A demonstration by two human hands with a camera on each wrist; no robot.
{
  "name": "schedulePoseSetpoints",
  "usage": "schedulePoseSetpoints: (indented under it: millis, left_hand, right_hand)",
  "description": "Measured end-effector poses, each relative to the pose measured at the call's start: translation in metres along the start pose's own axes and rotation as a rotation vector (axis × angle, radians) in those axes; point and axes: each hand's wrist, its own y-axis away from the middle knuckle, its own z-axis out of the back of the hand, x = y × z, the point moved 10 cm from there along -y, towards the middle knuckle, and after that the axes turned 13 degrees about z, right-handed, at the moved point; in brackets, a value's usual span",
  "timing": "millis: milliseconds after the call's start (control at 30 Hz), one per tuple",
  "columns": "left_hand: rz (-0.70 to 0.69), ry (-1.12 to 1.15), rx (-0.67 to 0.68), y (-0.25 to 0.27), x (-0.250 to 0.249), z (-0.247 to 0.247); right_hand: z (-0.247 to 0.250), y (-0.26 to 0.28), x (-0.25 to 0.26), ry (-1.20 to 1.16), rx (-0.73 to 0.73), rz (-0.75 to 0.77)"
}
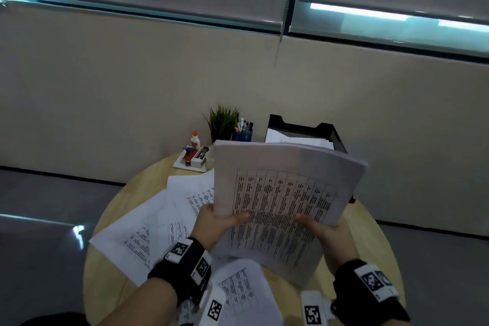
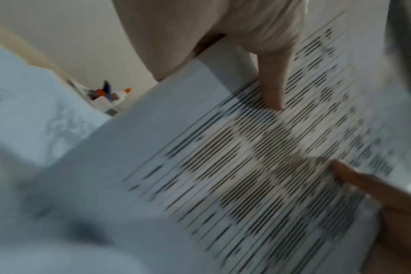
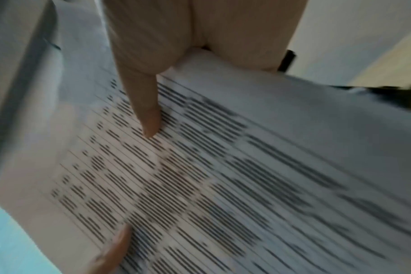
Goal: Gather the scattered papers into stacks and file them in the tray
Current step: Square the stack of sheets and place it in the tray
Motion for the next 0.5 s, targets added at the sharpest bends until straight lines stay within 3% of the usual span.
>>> schedulePoseSetpoints:
  millis: [133,500]
  left_hand:
    - [0.126,-0.072,0.013,-0.009,0.033,0.003]
    - [0.097,-0.11,0.026,0.001,0.028,0.003]
  right_hand:
    - [0.003,0.015,-0.034,0.024,-0.006,-0.104]
    - [0.003,0.023,-0.024,-0.002,-0.091,-0.104]
